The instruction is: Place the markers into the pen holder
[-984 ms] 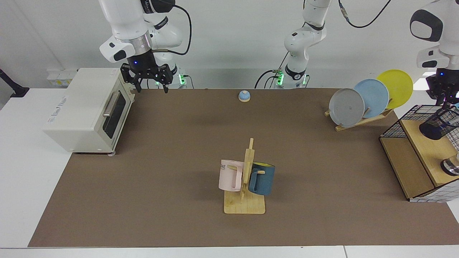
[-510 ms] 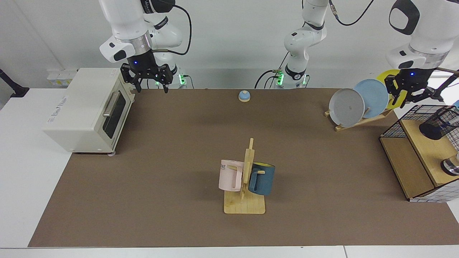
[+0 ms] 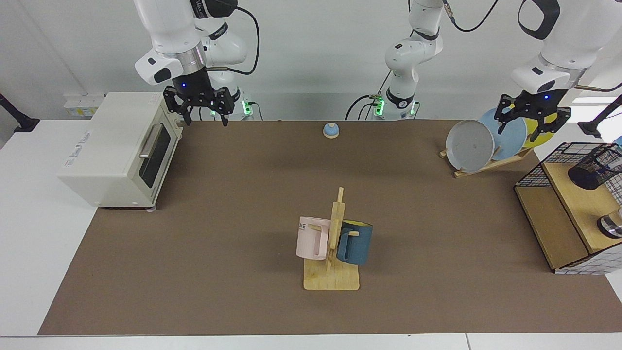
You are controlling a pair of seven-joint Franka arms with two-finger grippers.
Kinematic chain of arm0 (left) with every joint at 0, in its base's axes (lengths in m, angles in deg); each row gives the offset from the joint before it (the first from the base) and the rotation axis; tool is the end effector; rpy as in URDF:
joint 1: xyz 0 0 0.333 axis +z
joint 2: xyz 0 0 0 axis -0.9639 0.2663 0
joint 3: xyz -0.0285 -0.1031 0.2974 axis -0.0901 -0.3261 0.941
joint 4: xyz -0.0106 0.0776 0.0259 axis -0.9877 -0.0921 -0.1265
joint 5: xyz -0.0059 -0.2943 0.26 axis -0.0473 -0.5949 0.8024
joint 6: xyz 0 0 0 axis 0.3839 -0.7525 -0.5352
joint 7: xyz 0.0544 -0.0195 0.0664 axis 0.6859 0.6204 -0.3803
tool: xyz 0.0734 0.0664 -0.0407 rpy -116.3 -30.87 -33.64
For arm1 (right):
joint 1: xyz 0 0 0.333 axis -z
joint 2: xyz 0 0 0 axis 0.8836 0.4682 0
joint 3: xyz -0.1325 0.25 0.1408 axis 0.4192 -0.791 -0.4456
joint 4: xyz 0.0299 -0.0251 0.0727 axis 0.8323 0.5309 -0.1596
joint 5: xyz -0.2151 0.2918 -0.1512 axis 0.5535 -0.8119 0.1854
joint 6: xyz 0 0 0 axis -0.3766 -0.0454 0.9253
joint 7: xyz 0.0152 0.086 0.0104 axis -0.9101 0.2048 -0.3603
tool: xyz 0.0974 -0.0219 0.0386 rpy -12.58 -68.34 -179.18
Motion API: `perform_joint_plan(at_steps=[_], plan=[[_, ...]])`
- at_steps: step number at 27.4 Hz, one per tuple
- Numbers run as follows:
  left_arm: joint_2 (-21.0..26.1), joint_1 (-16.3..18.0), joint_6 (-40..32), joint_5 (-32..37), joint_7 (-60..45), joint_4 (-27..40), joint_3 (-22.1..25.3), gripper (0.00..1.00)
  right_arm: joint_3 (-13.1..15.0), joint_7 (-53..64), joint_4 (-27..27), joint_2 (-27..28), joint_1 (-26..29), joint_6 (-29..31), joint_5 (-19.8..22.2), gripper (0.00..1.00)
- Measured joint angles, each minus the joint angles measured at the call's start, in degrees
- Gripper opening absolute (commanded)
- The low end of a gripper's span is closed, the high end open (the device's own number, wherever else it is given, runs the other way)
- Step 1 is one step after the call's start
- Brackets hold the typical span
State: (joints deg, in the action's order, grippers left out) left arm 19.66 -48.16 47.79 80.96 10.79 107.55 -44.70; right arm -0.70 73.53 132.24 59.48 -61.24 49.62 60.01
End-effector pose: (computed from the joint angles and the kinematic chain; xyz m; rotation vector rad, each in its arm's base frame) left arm 0.5574 0.0443 0.6306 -2.9507 0.7413 -0.0341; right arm 0.5267 0.0996 0.6279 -3.1303 0.1102 -0.0405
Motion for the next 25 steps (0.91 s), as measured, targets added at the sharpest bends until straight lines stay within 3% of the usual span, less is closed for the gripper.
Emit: perform_joint_plan(at_steps=[3,8,20,25], plan=[[-0.1,-0.9,-1.3,-0.8,-2.6,-1.1,0.0,1.0,0.0,0.0,0.0,0.0,0.0,0.0,0.0,1.0],[-0.2,-3.2,-4.0,-1.6,-7.8,-2.5,0.6,1.0,0.0,0.0,0.0,0.0,0.0,0.0,0.0,1.0],[-0.8,-21.4,-5.9,-1.8,-10.6,-2.8,17.5,1.0,0.0,0.0,0.0,0.0,0.0,0.0,0.0,1.0],[-1.5,-25.6,-5.9,-1.8,-10.6,-2.9,22.1,1.0,0.0,0.0,0.0,0.0,0.0,0.0,0.0,1.0]])
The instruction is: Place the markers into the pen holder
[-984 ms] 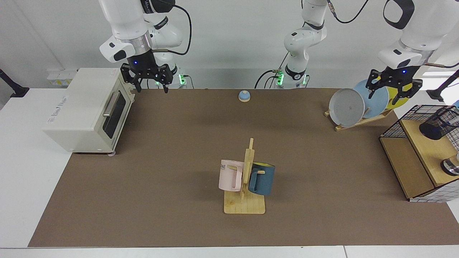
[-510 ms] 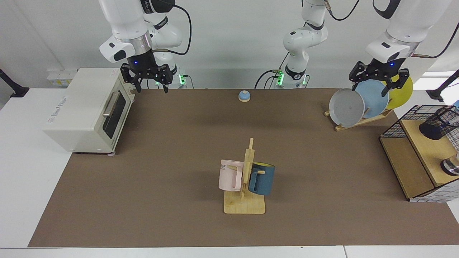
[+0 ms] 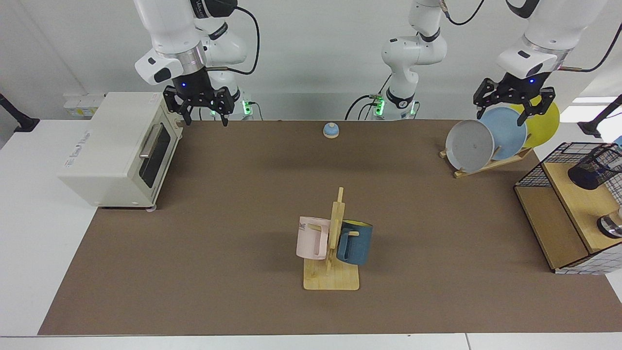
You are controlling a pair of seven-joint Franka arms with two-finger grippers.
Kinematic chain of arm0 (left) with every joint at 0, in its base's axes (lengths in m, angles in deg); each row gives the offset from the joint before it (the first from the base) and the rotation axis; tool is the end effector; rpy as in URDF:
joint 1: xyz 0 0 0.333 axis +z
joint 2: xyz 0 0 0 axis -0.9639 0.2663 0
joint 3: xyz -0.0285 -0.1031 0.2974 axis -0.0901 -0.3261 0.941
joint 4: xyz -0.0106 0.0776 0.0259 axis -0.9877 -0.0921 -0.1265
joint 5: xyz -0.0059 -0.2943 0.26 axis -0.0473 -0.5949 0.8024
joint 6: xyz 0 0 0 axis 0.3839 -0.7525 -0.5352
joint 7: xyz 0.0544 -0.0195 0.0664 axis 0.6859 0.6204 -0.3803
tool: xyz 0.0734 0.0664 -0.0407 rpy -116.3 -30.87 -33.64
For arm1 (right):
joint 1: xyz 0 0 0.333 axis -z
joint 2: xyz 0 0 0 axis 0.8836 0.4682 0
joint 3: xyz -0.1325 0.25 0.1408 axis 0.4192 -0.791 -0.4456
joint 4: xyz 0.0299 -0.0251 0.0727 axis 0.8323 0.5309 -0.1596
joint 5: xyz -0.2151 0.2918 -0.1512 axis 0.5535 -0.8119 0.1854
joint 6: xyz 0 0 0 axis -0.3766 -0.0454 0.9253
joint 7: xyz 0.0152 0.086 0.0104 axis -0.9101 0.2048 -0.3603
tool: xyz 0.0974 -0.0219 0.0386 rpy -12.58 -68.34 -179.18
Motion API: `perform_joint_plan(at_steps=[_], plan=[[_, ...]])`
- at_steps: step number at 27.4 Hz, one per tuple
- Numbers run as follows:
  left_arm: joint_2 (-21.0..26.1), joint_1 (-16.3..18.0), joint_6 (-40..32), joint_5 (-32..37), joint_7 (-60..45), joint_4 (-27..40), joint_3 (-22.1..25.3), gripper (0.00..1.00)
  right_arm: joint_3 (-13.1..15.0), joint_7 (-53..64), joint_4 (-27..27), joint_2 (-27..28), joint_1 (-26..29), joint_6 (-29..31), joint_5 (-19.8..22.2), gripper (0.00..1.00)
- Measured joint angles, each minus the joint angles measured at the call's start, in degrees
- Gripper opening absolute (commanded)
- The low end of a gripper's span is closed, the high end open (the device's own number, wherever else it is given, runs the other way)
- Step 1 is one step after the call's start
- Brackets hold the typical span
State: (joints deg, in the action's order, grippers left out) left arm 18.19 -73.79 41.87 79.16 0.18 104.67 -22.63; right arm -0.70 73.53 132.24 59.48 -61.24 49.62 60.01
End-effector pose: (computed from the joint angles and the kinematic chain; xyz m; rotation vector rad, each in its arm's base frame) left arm 0.5406 0.0070 0.6588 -3.0317 0.5571 -0.0209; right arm 0.5267 0.0996 0.6279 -3.1303 0.1102 -0.0405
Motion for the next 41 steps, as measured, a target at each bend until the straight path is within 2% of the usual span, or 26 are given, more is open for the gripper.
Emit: perform_joint_plan(at_steps=[6,14,41], plan=[[-0.4,-0.6,0.1,-0.3,0.0,0.0,0.7,1.0,0.0,0.0,0.0,0.0,0.0,0.0,0.0,1.0],[-0.4,-0.6,0.2,-3.9,-3.3,0.0,0.8,1.0,0.0,0.0,0.0,0.0,0.0,0.0,0.0,1.0],[0.9,-0.5,0.2,-4.1,-4.1,-2.5,1.3,1.0,0.0,0.0,0.0,0.0,0.0,0.0,0.0,1.0]])
